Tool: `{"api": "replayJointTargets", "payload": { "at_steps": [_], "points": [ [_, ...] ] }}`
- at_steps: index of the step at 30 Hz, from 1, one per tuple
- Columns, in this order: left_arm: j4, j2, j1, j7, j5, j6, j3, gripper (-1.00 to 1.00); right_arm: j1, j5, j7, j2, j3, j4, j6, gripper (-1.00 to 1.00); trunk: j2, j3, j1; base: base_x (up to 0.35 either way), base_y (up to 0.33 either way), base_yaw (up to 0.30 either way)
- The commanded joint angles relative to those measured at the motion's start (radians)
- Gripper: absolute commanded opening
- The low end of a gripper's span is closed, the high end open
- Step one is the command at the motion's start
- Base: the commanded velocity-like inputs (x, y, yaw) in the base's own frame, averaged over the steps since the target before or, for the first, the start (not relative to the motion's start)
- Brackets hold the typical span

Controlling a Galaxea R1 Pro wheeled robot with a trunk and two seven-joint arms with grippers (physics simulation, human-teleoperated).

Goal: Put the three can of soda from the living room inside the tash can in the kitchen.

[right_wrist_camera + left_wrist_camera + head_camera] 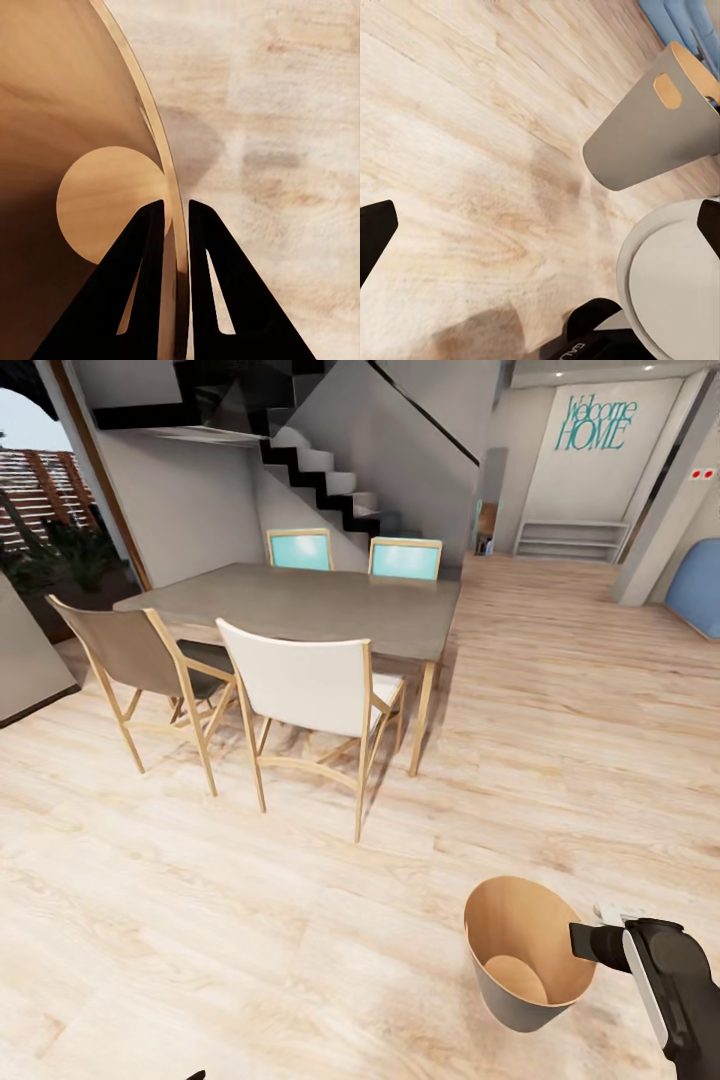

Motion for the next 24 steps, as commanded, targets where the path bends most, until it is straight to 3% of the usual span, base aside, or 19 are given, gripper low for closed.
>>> {"api": "replayJointTargets", "payload": {
  "at_steps": [1,24],
  "points": [
    [0.000,0.000,0.000,0.000,0.000,0.000,0.000,1.00,0.000,-0.013,0.006,0.000,0.000,0.000,0.001,-1.00,0.000,0.002,0.000,0.000,0.000,0.000],
    [0.000,0.000,0.000,0.000,0.000,0.000,0.000,1.00,0.000,-0.013,0.006,0.000,0.001,0.000,0.001,-1.00,0.000,0.040,0.000,0.000,0.000,0.000]
  ]
}}
